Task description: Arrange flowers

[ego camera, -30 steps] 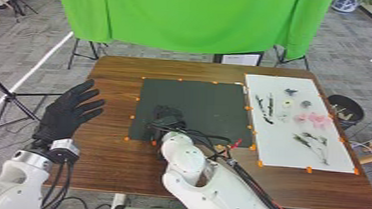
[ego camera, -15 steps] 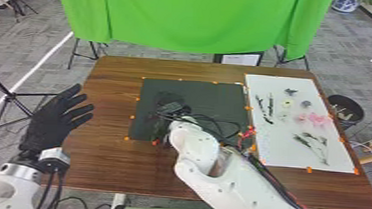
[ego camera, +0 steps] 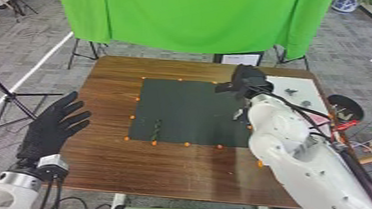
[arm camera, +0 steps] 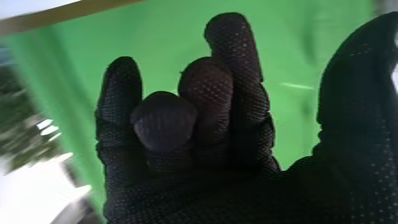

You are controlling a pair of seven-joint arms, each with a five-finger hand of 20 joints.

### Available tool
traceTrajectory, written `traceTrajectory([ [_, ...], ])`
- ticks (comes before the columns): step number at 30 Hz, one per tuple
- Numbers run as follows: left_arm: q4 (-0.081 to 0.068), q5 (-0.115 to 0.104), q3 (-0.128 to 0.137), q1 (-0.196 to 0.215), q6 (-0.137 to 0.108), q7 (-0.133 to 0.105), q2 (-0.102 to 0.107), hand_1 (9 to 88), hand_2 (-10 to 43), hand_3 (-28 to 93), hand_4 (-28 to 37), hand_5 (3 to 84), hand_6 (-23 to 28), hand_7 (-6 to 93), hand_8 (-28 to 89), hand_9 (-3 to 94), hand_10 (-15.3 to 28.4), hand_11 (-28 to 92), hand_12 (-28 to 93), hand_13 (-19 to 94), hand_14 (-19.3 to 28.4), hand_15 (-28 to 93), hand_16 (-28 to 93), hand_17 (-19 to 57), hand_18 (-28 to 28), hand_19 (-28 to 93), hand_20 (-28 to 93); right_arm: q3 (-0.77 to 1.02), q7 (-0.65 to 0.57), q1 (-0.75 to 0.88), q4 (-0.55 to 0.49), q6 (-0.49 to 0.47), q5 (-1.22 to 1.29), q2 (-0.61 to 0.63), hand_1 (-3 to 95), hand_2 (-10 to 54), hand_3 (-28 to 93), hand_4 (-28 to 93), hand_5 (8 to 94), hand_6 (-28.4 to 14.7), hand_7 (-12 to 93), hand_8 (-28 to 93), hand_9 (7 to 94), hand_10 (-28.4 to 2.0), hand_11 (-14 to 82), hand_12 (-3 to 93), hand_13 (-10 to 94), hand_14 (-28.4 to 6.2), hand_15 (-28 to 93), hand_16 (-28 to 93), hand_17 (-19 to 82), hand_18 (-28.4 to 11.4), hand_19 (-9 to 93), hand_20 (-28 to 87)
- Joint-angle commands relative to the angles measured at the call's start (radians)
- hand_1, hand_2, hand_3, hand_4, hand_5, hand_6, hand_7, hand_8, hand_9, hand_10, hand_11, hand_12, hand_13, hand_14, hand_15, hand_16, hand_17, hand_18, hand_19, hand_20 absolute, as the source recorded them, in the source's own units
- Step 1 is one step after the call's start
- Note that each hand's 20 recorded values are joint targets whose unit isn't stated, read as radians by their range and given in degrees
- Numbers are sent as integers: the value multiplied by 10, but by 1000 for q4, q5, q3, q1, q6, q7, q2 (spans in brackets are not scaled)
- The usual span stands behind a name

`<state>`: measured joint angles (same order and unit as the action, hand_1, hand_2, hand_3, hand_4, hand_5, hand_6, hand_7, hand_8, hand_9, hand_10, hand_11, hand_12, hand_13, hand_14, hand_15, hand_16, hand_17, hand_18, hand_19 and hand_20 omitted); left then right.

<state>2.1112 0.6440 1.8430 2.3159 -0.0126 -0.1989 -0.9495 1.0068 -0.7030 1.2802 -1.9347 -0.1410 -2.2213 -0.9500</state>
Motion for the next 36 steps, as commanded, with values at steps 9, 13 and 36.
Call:
traceTrajectory([
  [9, 9, 33, 14, 32, -10, 9, -18, 245, -65, 708, -283, 264, 38, 199, -110, 224, 117, 214, 174, 182, 157, 398, -10, -91, 213, 437, 132, 460, -176, 507, -131, -129, 2, 234, 147, -95, 818, -283, 538, -64, 409, -124, 540, -165, 596, 433, 522, -147, 813, 327, 218, -204, 727, 314],
  [13, 8, 33, 13, 33, -7, 10, -20, 246, -65, 708, -283, 263, 38, 200, -110, 224, 117, 214, 173, 182, 157, 398, -10, -92, 213, 436, 131, 551, -200, 597, -157, -183, 54, 228, 140, -95, 819, -283, 500, -80, 402, -127, 501, -168, 603, 428, 498, -155, 816, 313, 205, -211, 720, 321],
  [36, 10, 30, 16, 33, -4, 14, -17, 246, -64, 707, -283, 264, 38, 201, -111, 223, 117, 215, 174, 182, 158, 401, -10, -92, 213, 436, 131, 555, -146, 729, -49, 86, -7, 254, 377, -95, 786, -283, 588, -11, 565, 98, 660, -119, 613, 416, 629, -107, 808, 323, 274, -178, 758, 320],
])
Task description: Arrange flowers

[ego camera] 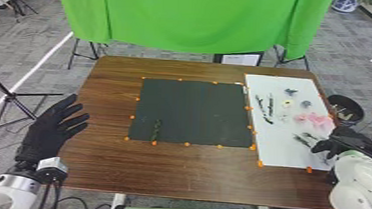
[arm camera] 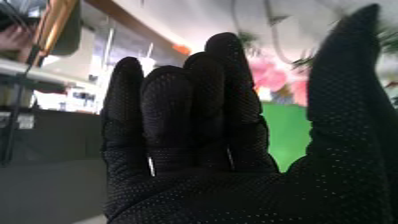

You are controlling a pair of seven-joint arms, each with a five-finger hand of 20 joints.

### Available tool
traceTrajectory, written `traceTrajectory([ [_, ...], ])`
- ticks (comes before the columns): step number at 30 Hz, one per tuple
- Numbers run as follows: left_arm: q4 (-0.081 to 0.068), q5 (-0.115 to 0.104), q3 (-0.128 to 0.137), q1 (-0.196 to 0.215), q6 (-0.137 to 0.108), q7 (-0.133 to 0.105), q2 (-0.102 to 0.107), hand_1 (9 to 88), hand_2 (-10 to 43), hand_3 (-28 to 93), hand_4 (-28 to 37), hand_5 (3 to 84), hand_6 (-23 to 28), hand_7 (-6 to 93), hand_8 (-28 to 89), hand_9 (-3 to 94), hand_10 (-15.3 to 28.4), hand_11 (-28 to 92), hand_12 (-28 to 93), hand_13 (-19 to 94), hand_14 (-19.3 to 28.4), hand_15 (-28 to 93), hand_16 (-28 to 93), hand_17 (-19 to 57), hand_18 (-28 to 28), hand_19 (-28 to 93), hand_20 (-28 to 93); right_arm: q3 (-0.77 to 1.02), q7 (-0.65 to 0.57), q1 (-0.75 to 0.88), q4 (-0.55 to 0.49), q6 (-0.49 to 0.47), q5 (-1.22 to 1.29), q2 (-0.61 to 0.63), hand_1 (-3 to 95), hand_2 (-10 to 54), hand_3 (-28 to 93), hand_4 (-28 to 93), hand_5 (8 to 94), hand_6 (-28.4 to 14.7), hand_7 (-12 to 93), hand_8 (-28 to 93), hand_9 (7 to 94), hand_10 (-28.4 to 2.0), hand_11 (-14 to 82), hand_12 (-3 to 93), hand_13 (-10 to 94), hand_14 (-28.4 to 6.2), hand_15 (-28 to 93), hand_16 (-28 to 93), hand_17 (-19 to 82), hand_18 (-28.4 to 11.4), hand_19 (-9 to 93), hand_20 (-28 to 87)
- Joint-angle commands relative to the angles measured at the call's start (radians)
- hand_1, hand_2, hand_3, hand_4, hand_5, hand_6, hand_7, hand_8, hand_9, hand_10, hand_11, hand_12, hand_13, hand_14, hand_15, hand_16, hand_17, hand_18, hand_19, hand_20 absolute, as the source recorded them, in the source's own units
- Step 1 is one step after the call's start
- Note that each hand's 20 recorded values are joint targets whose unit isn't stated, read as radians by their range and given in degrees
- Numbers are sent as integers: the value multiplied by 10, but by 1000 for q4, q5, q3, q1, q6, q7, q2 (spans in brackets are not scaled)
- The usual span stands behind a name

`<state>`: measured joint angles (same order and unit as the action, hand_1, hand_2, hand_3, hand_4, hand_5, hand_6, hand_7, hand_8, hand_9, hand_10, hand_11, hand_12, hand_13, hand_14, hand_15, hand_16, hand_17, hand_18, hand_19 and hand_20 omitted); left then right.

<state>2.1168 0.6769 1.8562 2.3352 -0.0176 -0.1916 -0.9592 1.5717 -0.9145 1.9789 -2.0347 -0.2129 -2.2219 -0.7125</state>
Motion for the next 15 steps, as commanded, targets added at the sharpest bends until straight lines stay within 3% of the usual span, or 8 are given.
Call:
traceTrajectory([
  [1, 4, -4, 1, 13, -3, 7, -6, 246, -62, 706, -283, 264, 38, 201, -111, 223, 117, 215, 174, 182, 158, 401, -11, -92, 213, 436, 131, 0, 75, 34, 51, 160, 24, 15, 393, -95, 784, -283, 598, -9, 569, 105, 672, -114, 606, 433, 639, -105, 808, 327, 278, -177, 761, 319],
  [5, 2, -4, 2, 15, -1, 8, -8, 247, -60, 704, -283, 264, 38, 200, -111, 223, 117, 216, 173, 182, 157, 400, -11, -92, 212, 436, 131, 28, 86, 34, 53, 57, 89, 5, 435, -91, 789, -282, 658, 4, 566, 123, 713, -109, 580, 487, 677, -99, 811, 336, 294, -171, 768, 317],
  [12, 1, -8, 3, 15, -1, 7, -7, 247, -58, 703, -283, 263, 38, 201, -111, 224, 117, 217, 173, 182, 158, 401, -12, -92, 213, 436, 131, 37, 169, 54, 65, 96, 108, 1, 437, -95, 831, -282, 674, 7, 566, 135, 734, -107, 557, 520, 682, -101, 811, 341, 287, -167, 760, 317],
  [15, 2, -8, 4, 16, -2, 7, -7, 247, -57, 703, -283, 264, 38, 202, -111, 224, 117, 217, 173, 182, 158, 401, -11, -92, 213, 436, 131, 25, 198, 57, 59, 168, 85, 3, 394, -72, 872, -229, 666, 0, 613, 205, 742, -106, 626, 508, 685, -113, 849, 355, 289, -167, 767, 331],
])
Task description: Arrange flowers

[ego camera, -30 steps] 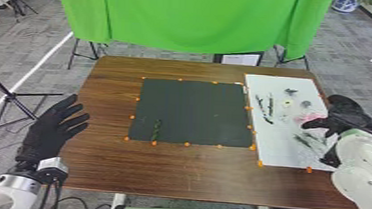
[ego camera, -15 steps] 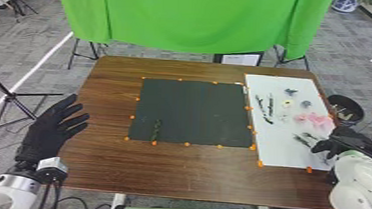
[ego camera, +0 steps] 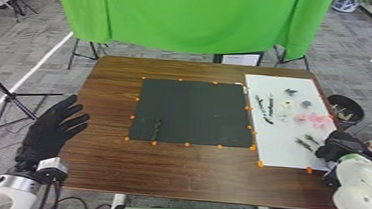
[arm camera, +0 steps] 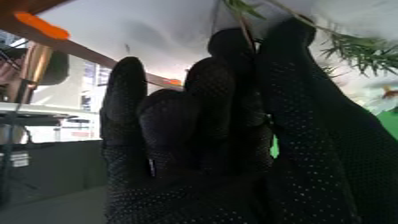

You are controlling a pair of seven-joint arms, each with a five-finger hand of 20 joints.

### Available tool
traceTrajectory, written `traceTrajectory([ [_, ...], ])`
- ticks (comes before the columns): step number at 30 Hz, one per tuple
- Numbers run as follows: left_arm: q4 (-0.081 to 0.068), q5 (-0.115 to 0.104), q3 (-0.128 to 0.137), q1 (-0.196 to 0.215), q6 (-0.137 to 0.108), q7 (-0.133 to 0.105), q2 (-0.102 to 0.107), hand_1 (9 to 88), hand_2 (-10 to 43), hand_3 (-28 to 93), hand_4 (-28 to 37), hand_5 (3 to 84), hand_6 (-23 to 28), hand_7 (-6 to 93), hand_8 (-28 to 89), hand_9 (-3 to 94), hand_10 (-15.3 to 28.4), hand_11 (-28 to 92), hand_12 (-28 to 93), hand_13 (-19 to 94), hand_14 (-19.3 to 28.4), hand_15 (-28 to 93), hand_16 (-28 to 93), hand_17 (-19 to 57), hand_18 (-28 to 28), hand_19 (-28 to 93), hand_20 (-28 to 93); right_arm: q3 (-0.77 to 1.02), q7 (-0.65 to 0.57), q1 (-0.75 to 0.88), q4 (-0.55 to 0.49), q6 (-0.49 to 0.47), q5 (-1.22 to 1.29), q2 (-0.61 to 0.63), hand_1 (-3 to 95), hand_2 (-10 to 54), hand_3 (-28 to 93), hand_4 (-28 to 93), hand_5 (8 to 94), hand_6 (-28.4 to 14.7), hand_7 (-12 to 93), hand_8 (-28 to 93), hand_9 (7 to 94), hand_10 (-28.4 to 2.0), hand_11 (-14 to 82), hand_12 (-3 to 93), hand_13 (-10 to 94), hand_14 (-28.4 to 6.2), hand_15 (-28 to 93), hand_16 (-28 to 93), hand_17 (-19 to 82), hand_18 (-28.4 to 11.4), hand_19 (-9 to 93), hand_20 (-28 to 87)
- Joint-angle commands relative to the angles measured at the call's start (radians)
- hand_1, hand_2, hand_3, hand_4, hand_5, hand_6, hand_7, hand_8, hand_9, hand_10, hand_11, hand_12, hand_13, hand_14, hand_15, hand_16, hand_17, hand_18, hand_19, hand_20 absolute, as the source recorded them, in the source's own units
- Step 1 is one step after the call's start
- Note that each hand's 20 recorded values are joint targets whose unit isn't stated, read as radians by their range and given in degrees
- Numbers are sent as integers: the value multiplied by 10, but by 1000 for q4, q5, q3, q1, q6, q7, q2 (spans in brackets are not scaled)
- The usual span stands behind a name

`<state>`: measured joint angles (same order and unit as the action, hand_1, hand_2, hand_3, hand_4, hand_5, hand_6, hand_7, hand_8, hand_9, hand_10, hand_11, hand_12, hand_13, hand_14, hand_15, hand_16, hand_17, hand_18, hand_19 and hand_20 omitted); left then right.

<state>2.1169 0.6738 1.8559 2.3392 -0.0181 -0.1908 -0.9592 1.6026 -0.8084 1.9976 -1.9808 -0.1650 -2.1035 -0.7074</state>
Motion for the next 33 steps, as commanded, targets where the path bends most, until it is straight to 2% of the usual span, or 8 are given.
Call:
traceTrajectory([
  [1, 3, -6, 4, 12, -1, 8, -7, 246, -57, 704, -283, 264, 38, 201, -111, 224, 117, 217, 173, 182, 158, 401, -11, -92, 213, 436, 131, -8, 100, 40, 1, 152, -37, -2, 381, -63, 880, -209, 666, -1, 624, 222, 749, -106, 644, 502, 688, -114, 861, 359, 292, -168, 775, 336],
  [7, 3, -5, 6, 11, 1, 10, -7, 245, -57, 706, -283, 264, 38, 201, -111, 224, 117, 216, 172, 183, 157, 401, -11, -92, 213, 436, 131, -28, 127, -2, -41, 267, -40, 11, 308, -34, 914, -111, 693, 2, 655, 310, 792, -109, 707, 466, 737, -109, 901, 359, 332, -173, 807, 347],
  [13, 5, -4, 10, 15, -1, 4, -8, 245, -56, 707, -283, 264, 38, 200, -111, 224, 117, 216, 172, 183, 158, 401, -12, -92, 213, 436, 130, -126, 95, -129, -108, 320, -62, 11, 272, -49, 932, -34, 720, 10, 650, 347, 828, -105, 709, 471, 779, -103, 908, 350, 365, -176, 831, 334],
  [19, 5, -9, 11, 16, -3, 4, -8, 240, -56, 708, -283, 265, 38, 201, -112, 224, 118, 215, 172, 182, 158, 400, -11, -92, 213, 437, 131, -358, 61, -375, -120, 271, -124, -35, 261, -61, 932, 9, 745, 17, 638, 365, 854, -98, 703, 468, 812, -97, 904, 342, 385, -176, 837, 313],
  [24, 5, -10, 7, 17, -3, 10, -8, 236, -57, 709, -283, 265, 38, 200, -111, 224, 118, 215, 173, 183, 159, 399, -10, -93, 213, 437, 131, -539, 104, -549, -81, 207, -192, -118, 258, -63, 932, 17, 750, 17, 636, 372, 862, -96, 701, 466, 820, -94, 902, 342, 391, -175, 841, 298],
  [29, 5, -9, 5, 17, -4, 16, -10, 238, -56, 708, -283, 265, 38, 199, -111, 224, 118, 214, 173, 183, 159, 399, -10, -93, 213, 437, 130, -700, 113, -656, -12, 128, -213, -231, 262, -63, 932, 3, 749, 17, 632, 372, 861, -95, 696, 469, 821, -93, 900, 343, 391, -174, 844, 286],
  [33, 0, -10, -2, 9, 0, 19, -8, 238, -56, 708, -283, 265, 38, 200, -110, 224, 118, 213, 173, 183, 158, 398, -10, -92, 213, 436, 130, -791, 111, -682, 58, 100, -256, -320, 266, -64, 932, -9, 749, 17, 630, 369, 861, -93, 693, 467, 822, -91, 898, 342, 391, -174, 847, 276],
])
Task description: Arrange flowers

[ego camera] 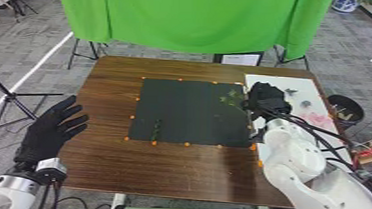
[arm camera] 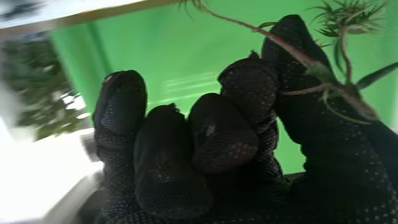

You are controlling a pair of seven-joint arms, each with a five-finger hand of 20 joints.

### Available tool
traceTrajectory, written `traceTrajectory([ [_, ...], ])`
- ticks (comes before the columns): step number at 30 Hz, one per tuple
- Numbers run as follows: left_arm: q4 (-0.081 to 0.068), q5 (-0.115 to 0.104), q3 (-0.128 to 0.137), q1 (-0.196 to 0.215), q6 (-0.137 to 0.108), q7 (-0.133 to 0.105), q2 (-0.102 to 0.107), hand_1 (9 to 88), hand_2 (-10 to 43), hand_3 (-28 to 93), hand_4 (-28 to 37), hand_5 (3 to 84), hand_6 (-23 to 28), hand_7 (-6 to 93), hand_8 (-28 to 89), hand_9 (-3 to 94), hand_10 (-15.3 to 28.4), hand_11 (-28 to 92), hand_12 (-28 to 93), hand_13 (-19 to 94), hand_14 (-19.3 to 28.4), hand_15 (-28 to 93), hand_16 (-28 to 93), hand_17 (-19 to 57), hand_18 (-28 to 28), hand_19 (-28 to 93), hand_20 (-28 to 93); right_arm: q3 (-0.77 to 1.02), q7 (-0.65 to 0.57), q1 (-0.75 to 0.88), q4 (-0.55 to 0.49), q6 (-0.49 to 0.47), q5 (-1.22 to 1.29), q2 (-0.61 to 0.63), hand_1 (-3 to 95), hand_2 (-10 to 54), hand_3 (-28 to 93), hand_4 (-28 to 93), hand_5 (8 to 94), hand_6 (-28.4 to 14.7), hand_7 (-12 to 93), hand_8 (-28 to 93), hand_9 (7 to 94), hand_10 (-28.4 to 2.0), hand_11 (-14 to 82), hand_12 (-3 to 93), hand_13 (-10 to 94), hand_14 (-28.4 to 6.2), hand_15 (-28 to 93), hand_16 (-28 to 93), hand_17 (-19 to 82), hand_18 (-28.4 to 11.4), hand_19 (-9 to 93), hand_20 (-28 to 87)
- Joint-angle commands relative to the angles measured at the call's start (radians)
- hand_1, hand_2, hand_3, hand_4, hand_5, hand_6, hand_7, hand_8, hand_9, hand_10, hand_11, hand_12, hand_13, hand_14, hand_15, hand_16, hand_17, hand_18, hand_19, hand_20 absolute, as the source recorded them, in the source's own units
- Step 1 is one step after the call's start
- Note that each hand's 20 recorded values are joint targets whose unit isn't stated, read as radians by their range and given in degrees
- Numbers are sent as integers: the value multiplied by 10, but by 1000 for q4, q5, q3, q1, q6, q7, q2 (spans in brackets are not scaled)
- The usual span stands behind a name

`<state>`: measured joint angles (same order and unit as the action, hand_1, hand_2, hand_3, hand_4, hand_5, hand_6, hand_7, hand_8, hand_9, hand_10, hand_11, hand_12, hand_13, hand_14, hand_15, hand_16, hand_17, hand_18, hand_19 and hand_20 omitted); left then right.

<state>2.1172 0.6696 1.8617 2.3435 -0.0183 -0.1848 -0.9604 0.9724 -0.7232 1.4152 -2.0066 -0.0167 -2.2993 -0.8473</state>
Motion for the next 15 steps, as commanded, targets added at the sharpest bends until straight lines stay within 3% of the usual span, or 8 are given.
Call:
traceTrajectory([
  [1, -1, -5, -9, 4, -2, 15, -8, 237, -56, 709, -283, 265, 38, 199, -110, 224, 118, 213, 173, 183, 158, 398, -10, -93, 213, 436, 130, -172, 30, -100, 100, -56, -59, -200, 269, -64, 932, -17, 748, 17, 627, 365, 860, -91, 688, 466, 823, -90, 896, 341, 392, -175, 847, 273],
  [15, -10, -7, -26, -16, 3, 23, 2, 238, -56, 710, -283, 266, 38, 199, -110, 224, 119, 214, 174, 183, 159, 400, -10, -93, 213, 436, 130, -280, -37, -114, 243, -125, -120, -334, 280, -60, 932, -49, 751, 25, 615, 336, 864, -88, 677, 458, 830, -85, 882, 334, 396, -179, 852, 248],
])
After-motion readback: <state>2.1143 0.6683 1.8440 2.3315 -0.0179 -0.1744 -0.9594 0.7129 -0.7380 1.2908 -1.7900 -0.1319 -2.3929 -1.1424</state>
